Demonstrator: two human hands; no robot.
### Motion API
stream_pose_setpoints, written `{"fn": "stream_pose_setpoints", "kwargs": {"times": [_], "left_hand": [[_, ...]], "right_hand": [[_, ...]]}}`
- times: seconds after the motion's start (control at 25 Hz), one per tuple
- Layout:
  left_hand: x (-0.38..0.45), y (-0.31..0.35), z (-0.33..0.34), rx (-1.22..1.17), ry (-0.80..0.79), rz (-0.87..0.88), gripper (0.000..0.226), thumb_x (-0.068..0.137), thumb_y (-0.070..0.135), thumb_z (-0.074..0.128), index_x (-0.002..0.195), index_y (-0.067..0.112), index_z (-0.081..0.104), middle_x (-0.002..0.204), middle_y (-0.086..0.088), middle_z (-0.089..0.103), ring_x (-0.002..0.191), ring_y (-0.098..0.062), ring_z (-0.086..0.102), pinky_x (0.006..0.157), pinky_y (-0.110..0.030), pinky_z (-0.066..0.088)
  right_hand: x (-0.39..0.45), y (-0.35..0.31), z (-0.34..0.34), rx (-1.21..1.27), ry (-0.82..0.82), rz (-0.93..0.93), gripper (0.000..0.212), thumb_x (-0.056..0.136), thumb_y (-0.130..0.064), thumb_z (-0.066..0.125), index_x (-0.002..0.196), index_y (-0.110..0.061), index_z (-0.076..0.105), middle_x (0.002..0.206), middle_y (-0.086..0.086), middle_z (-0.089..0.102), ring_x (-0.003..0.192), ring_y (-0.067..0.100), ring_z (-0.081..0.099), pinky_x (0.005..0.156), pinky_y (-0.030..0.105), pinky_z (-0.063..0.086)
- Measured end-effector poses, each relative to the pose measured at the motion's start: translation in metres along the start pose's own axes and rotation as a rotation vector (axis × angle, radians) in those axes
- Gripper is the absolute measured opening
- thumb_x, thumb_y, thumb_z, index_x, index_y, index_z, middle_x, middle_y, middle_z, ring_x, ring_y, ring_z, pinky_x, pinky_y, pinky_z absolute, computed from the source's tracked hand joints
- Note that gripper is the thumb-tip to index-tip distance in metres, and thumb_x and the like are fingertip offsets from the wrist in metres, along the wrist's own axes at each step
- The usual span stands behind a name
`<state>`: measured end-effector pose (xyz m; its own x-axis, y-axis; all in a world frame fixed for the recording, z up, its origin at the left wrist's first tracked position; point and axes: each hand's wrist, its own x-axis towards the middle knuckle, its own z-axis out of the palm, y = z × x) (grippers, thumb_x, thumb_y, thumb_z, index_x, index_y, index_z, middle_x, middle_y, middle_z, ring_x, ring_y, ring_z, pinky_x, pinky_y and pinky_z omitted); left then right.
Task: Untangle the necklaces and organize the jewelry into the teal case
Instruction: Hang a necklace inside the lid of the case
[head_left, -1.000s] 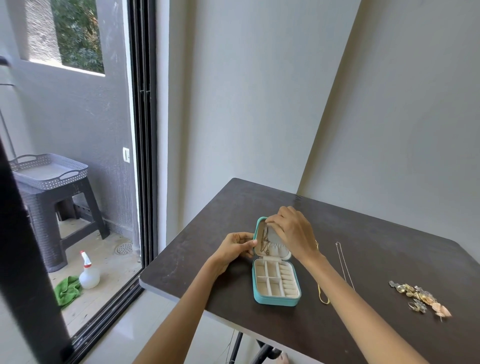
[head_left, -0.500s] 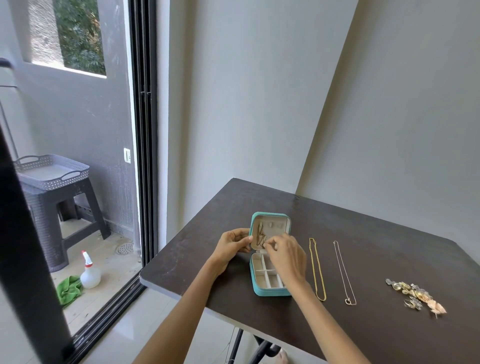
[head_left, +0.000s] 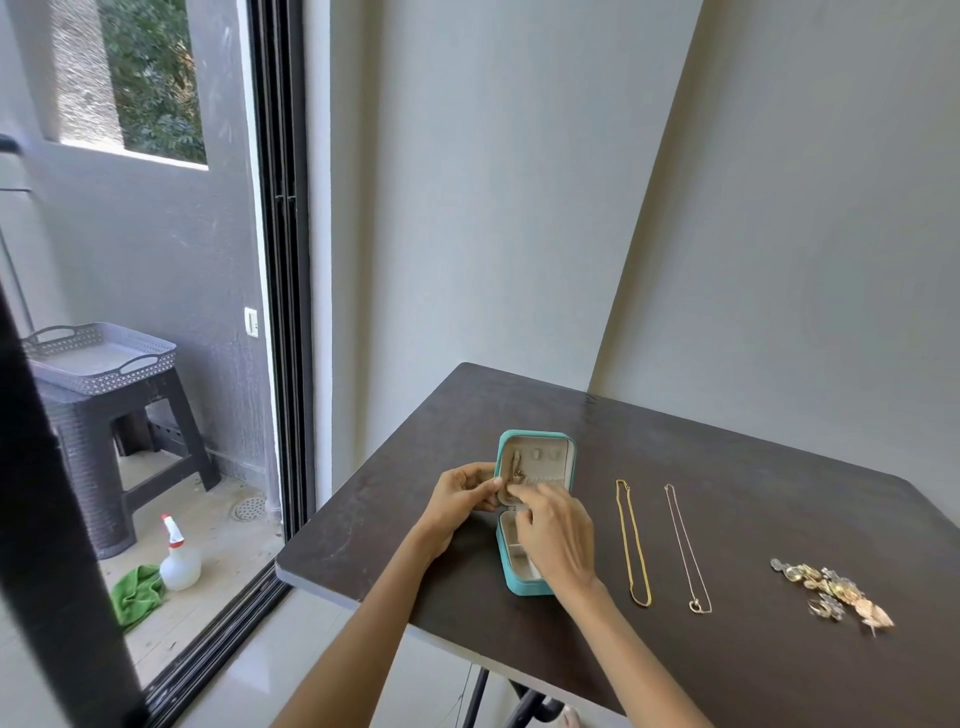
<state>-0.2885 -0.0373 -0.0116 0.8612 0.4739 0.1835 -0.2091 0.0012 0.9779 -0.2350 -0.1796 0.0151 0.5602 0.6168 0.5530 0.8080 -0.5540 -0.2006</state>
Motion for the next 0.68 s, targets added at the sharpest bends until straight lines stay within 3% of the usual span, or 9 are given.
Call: {"fn": "stream_pose_setpoints", "kwargs": {"times": [0.16,0.36,0.52,0.68], "left_hand": [[0.0009,-0.0007,-0.0004,0.002,0.001,-0.002,0.016,0.090,0.018,0.061,0.104,0.020,0.070,0.095,-0.005,0.073,0.080,-0.018,0.063,0.077,-0.027,0.057],[0.0009,-0.0005,0.0005,0.006,-0.003,0.005,0.016,0.090,0.017,0.061,0.103,0.020,0.069,0.092,-0.002,0.074,0.080,-0.015,0.066,0.075,-0.024,0.056],[0.0002,0.0003,0.0001,0.006,-0.002,0.006,0.016,0.090,0.017,0.061,0.103,0.020,0.069,0.091,0.000,0.074,0.076,-0.012,0.065,0.073,-0.023,0.056],[0.0003,0.0005,0.0011,0.015,0.005,-0.005,0.015,0.091,0.016,0.060,0.103,0.019,0.069,0.088,0.001,0.073,0.074,-0.012,0.063,0.073,-0.023,0.056]], "right_hand": [[-0.0043,-0.0010,-0.0010,-0.022,0.036,-0.023,0.022,0.071,-0.009,0.070,0.088,-0.022,0.075,0.077,-0.003,0.067,0.070,0.019,0.063,0.055,0.032,0.049],[0.0015,-0.0008,-0.0032,-0.042,0.029,-0.015,0.034,0.080,-0.012,0.062,0.112,-0.021,0.069,0.084,0.001,0.068,0.080,0.022,0.062,0.064,0.034,0.049],[-0.0042,-0.0019,-0.0020,-0.099,0.023,-0.044,0.022,0.073,-0.012,0.070,0.092,-0.021,0.075,0.076,-0.002,0.067,0.072,0.020,0.061,0.057,0.031,0.048],[-0.0055,-0.0016,-0.0018,-0.091,0.042,-0.047,0.020,0.071,-0.014,0.072,0.088,-0.023,0.076,0.072,-0.003,0.065,0.068,0.018,0.060,0.054,0.029,0.046]]}}
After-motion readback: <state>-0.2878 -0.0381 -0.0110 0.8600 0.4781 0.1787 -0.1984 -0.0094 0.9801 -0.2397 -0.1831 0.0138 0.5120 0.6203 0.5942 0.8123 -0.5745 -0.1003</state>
